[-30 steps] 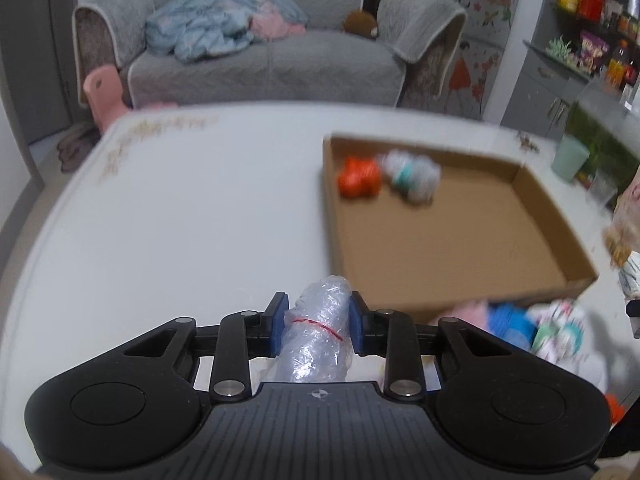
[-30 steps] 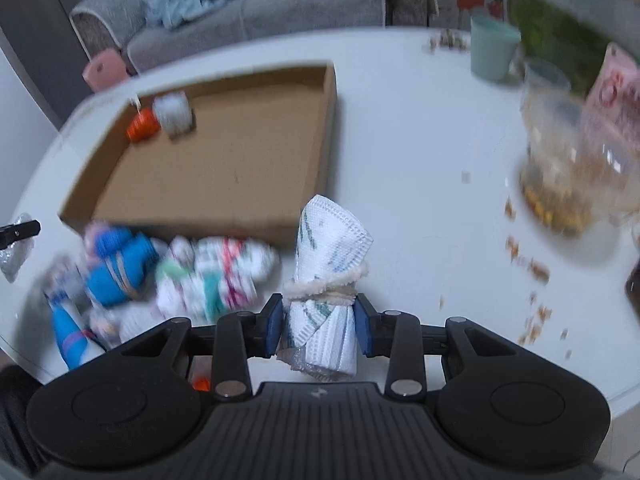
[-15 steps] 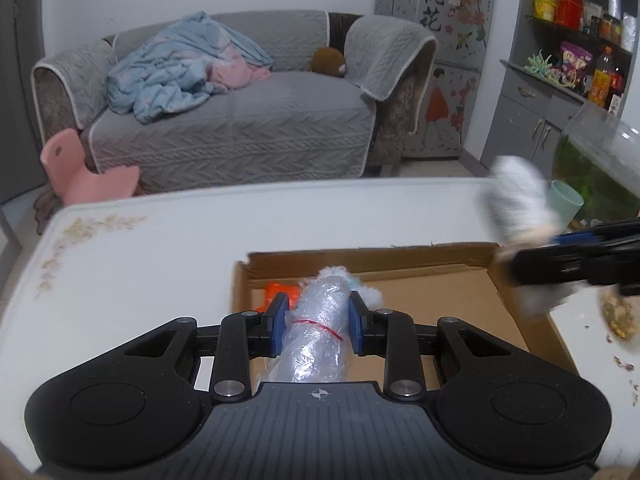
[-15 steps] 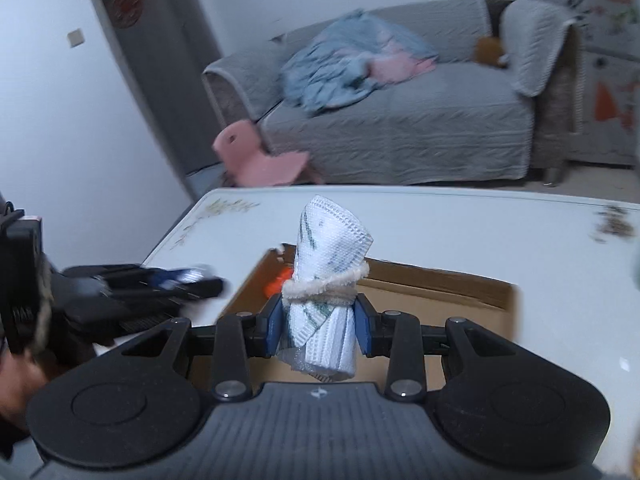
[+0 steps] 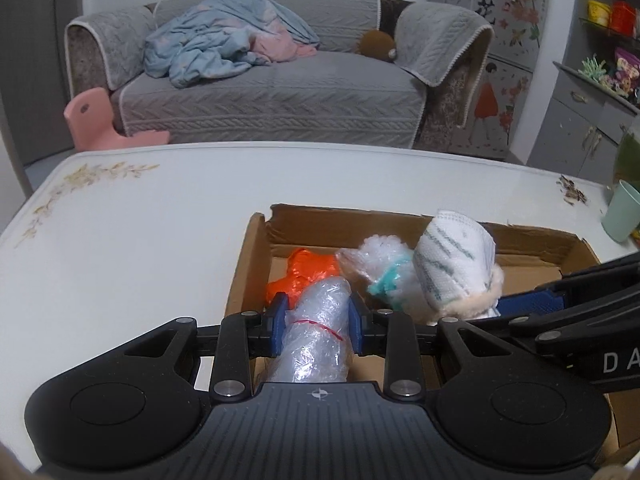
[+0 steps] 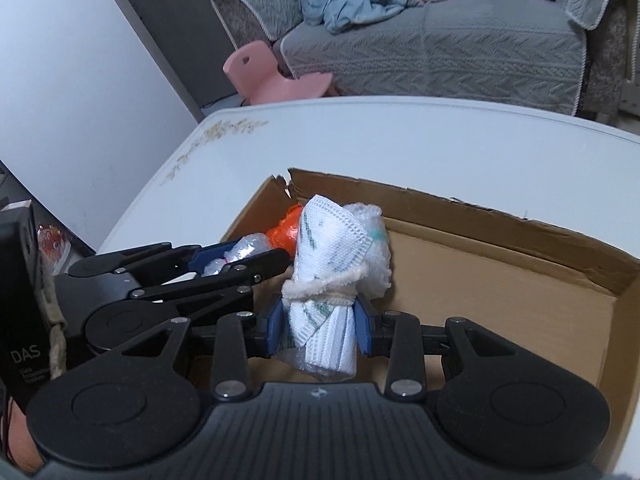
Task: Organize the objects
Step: 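Place both held bundles into the tray and open both grippers, then grasp the blue knit bundle with the left gripper while the right grasps an orange bundle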
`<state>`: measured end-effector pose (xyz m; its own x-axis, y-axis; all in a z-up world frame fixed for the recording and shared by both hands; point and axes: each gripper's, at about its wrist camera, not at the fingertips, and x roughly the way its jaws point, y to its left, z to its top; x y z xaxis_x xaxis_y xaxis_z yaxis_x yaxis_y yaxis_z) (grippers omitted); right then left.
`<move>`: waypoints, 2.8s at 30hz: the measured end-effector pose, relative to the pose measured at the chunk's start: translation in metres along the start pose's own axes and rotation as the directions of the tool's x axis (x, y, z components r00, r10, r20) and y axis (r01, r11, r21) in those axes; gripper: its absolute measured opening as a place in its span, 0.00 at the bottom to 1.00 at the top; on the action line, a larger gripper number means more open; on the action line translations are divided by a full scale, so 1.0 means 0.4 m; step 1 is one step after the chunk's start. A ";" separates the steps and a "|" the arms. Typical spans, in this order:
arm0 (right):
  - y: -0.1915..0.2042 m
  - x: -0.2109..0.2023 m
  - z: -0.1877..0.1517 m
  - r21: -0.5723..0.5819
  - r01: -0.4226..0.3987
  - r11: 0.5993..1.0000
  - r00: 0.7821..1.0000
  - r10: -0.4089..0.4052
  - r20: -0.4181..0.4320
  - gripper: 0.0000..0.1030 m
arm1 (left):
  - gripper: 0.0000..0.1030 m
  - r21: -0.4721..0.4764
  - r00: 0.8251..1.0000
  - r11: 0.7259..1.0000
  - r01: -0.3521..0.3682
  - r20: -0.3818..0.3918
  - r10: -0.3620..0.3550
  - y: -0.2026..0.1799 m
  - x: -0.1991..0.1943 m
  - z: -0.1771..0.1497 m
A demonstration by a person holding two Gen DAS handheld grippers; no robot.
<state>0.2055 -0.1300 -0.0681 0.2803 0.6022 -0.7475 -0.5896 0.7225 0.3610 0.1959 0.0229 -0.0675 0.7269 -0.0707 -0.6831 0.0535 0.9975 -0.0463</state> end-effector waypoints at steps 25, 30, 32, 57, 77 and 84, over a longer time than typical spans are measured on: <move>-0.007 0.030 -0.018 -0.020 -0.024 0.999 0.999 0.024 -0.024 0.35 | 0.85 -0.128 0.991 0.988 0.084 0.117 -0.069 0.030 -0.069 0.028; 0.014 0.033 -0.015 -0.035 -0.063 0.997 0.998 0.063 -0.019 0.55 | 0.85 -0.123 0.990 0.989 0.078 0.128 -0.062 0.025 -0.087 0.038; 0.027 0.034 -0.012 -0.045 -0.074 0.996 0.997 0.074 -0.013 0.60 | 0.85 -0.128 0.990 0.989 0.072 0.128 -0.056 0.030 -0.090 0.043; 0.042 0.013 0.001 -0.152 0.038 0.988 0.999 -0.039 -0.007 0.79 | 0.88 -0.069 0.998 0.997 0.044 0.039 -0.041 0.022 -0.093 0.034; 0.086 -0.029 0.004 -0.194 0.065 0.979 0.997 -0.058 0.042 0.93 | 0.98 -0.207 1.000 0.978 -0.005 0.006 0.006 0.055 -0.152 0.050; 0.108 -0.151 -0.010 -0.189 0.087 0.978 0.993 -0.070 0.094 0.96 | 1.00 -0.277 0.999 0.960 -0.025 0.031 0.035 0.119 -0.277 0.021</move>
<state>0.1599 -0.1367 -0.0096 0.3913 0.5794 -0.7150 -0.6957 0.6948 0.1823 0.1237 0.0781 0.0121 0.7490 -0.0362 -0.6616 -0.1565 0.9606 -0.2297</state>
